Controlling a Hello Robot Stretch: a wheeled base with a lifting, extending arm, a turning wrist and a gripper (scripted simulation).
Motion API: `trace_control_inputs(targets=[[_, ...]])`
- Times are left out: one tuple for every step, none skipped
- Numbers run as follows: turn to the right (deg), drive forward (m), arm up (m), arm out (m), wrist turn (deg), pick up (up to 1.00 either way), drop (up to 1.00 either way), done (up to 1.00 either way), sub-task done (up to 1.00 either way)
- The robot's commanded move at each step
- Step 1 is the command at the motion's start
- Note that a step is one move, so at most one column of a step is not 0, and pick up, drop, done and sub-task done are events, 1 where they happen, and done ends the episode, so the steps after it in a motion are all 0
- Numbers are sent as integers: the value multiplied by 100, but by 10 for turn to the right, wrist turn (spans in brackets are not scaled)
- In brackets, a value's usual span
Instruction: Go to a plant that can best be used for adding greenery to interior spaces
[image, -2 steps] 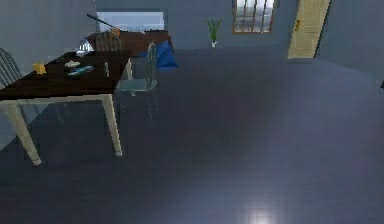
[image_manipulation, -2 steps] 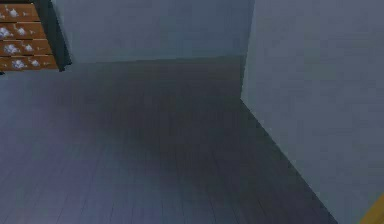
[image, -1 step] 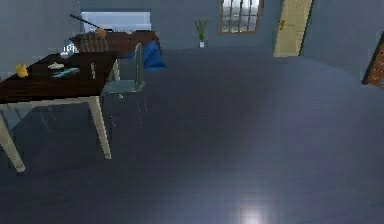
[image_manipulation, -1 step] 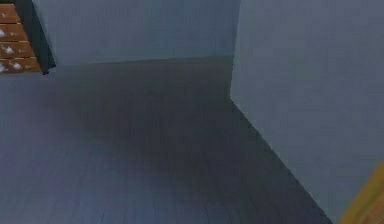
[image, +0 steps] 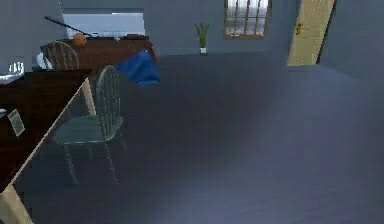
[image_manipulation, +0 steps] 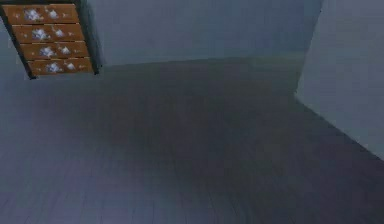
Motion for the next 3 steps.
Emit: trace_control_inputs(targets=[[0, 100, 0, 0, 0, 0, 0, 0, 0], [0, 25, 0, 0, 0, 0, 0, 0, 0], [0, 100, 0, 0, 0, 0, 0, 0, 0]])
